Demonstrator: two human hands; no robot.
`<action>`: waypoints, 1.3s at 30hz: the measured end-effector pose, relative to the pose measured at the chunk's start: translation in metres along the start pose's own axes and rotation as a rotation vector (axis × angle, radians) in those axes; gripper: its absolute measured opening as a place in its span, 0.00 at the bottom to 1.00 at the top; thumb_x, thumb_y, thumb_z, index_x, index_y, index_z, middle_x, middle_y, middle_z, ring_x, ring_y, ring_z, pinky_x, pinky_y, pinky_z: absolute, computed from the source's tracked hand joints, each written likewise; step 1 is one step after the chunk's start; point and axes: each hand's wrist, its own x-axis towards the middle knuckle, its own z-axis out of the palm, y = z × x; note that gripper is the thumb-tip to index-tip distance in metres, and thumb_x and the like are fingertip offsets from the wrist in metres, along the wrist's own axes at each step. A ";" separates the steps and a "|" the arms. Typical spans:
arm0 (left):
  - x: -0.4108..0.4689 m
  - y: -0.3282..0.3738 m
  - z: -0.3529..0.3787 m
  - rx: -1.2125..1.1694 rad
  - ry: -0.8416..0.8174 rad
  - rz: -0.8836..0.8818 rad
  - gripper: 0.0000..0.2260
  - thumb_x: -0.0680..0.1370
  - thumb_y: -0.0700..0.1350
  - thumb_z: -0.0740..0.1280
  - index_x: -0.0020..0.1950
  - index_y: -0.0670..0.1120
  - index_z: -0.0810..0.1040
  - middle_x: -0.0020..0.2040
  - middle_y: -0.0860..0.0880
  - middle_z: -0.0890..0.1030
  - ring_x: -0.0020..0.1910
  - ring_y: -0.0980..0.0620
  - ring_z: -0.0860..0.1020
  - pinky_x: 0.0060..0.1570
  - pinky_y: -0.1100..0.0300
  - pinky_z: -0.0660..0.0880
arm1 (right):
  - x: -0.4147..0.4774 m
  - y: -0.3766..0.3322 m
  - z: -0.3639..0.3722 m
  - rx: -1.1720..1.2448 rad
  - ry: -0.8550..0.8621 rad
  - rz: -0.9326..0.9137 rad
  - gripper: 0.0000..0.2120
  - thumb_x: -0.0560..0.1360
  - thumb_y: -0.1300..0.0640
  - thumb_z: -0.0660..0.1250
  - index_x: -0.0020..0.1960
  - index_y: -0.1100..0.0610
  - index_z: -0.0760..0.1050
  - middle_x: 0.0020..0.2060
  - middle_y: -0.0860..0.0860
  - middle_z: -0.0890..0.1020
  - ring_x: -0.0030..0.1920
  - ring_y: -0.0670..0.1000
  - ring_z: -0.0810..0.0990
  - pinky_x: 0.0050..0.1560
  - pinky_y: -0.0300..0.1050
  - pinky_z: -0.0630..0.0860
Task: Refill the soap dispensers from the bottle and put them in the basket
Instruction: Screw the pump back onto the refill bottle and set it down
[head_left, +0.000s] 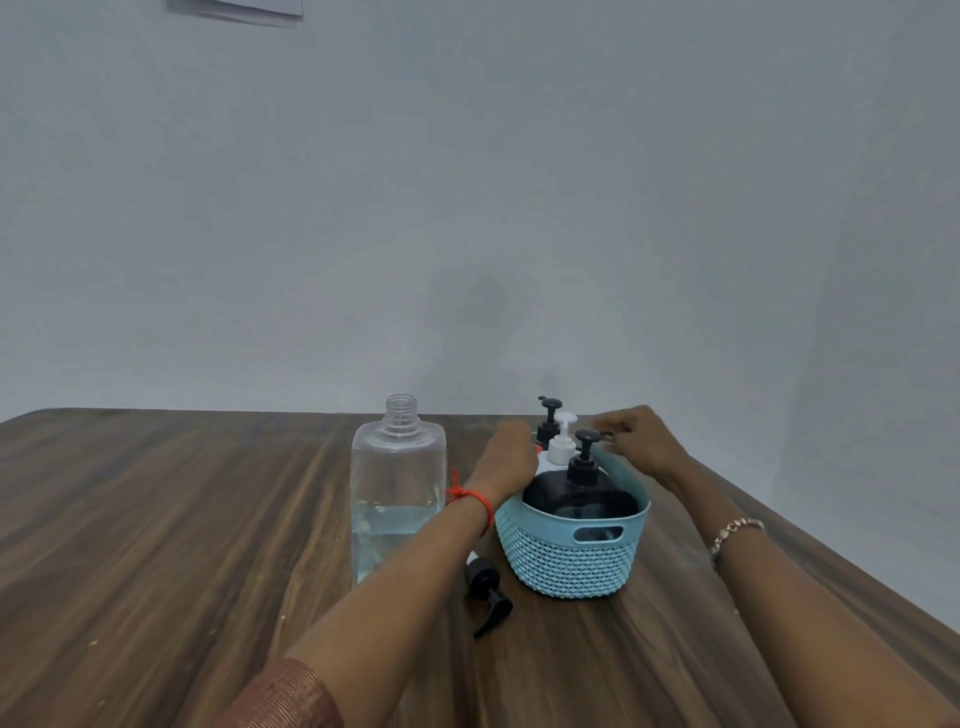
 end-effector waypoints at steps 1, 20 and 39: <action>-0.003 0.003 -0.005 -0.006 0.017 0.004 0.10 0.79 0.36 0.58 0.53 0.29 0.71 0.56 0.32 0.73 0.55 0.37 0.73 0.45 0.57 0.66 | -0.003 -0.005 -0.005 0.051 0.089 0.010 0.15 0.74 0.73 0.60 0.58 0.66 0.77 0.52 0.59 0.81 0.54 0.55 0.79 0.58 0.49 0.75; -0.125 -0.011 -0.147 -0.252 0.501 0.170 0.17 0.75 0.46 0.68 0.62 0.40 0.75 0.61 0.44 0.77 0.62 0.47 0.73 0.63 0.51 0.70 | -0.122 -0.107 0.095 -0.442 -0.294 -0.214 0.17 0.72 0.70 0.59 0.59 0.64 0.76 0.57 0.61 0.79 0.54 0.57 0.78 0.53 0.47 0.75; -0.155 -0.109 -0.106 -0.341 0.287 -0.120 0.37 0.67 0.67 0.67 0.69 0.48 0.66 0.69 0.49 0.71 0.65 0.50 0.71 0.61 0.52 0.71 | -0.117 -0.076 0.134 -0.651 -0.442 -0.135 0.14 0.72 0.68 0.64 0.57 0.60 0.77 0.56 0.58 0.79 0.56 0.56 0.78 0.54 0.46 0.76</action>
